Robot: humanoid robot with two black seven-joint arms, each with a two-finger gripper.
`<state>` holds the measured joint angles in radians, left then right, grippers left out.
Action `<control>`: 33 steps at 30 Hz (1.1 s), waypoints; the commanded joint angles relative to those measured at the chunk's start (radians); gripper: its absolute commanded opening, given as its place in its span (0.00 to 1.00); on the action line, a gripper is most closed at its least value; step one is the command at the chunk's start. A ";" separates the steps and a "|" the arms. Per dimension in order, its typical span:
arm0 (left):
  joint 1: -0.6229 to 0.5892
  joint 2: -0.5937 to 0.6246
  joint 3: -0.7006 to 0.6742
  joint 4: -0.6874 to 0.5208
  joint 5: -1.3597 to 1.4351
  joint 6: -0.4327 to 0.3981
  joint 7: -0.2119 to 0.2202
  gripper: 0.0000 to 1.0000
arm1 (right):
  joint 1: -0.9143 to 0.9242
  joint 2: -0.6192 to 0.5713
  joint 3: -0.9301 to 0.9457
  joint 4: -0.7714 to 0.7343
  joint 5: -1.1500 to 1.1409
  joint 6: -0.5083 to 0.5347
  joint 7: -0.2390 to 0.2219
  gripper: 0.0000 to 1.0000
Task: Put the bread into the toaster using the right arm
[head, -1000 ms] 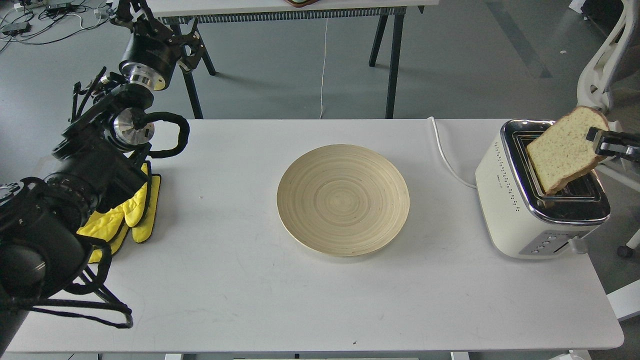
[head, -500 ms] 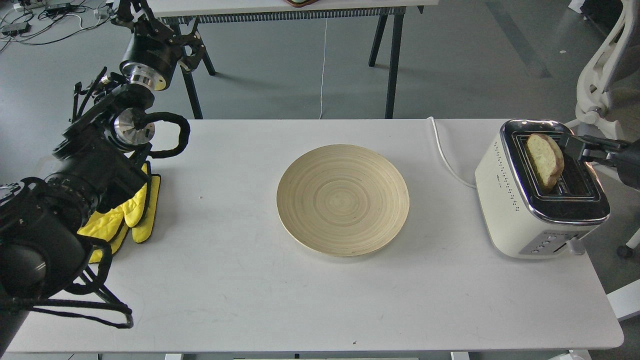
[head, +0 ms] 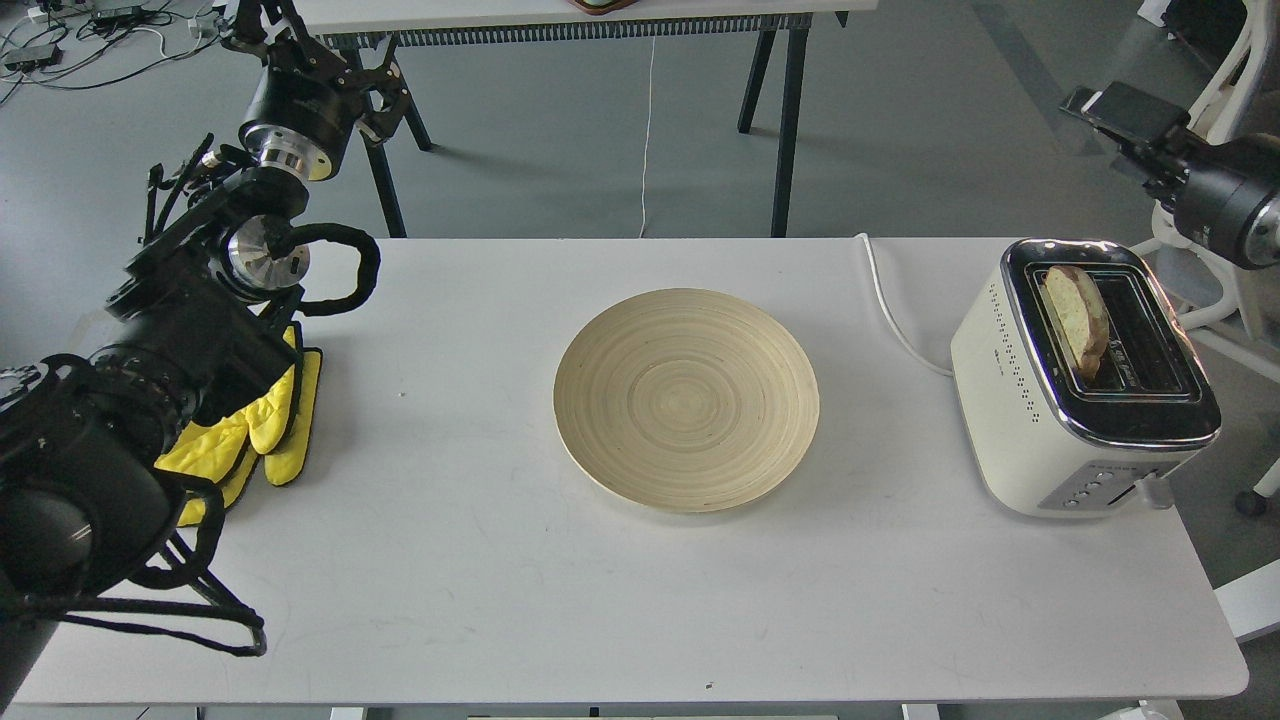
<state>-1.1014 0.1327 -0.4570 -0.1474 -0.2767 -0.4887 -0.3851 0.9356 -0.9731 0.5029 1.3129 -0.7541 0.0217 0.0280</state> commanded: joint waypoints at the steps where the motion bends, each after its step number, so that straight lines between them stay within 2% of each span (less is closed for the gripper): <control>1: 0.000 0.001 0.000 0.000 -0.001 0.000 0.000 1.00 | -0.001 0.114 0.094 -0.107 0.097 -0.005 0.102 0.99; 3: 0.000 0.001 0.000 0.000 -0.001 0.000 -0.001 1.00 | -0.001 0.177 0.129 -0.151 0.124 -0.005 0.147 0.99; 5: 0.000 0.002 -0.002 0.000 -0.003 0.000 -0.001 1.00 | -0.001 0.247 0.173 -0.210 0.139 -0.005 0.165 0.99; 11: 0.000 -0.004 0.008 0.000 -0.001 0.000 0.008 1.00 | -0.004 0.405 0.307 -0.357 0.278 0.007 0.152 0.99; 19: -0.002 0.001 0.012 0.000 0.001 0.000 0.012 1.00 | 0.003 0.517 0.370 -0.517 0.715 0.087 0.109 0.99; 22: -0.002 0.002 0.012 0.000 0.001 0.000 0.009 1.00 | -0.015 0.521 0.393 -0.509 0.772 0.121 0.109 0.99; 26: -0.003 0.002 0.012 0.000 0.001 0.000 0.002 1.00 | -0.076 0.536 0.446 -0.511 0.814 0.237 0.119 0.99; 30: -0.003 0.002 0.012 0.000 0.001 0.000 0.000 1.00 | -0.080 0.608 0.499 -0.523 0.812 0.239 0.122 0.99; 33: -0.003 0.002 0.009 0.000 0.001 0.000 0.000 1.00 | -0.080 0.608 0.487 -0.515 0.809 0.251 0.135 0.99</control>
<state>-1.1049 0.1353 -0.4451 -0.1473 -0.2760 -0.4887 -0.3845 0.8576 -0.3736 0.9928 0.7914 0.0577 0.2628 0.1513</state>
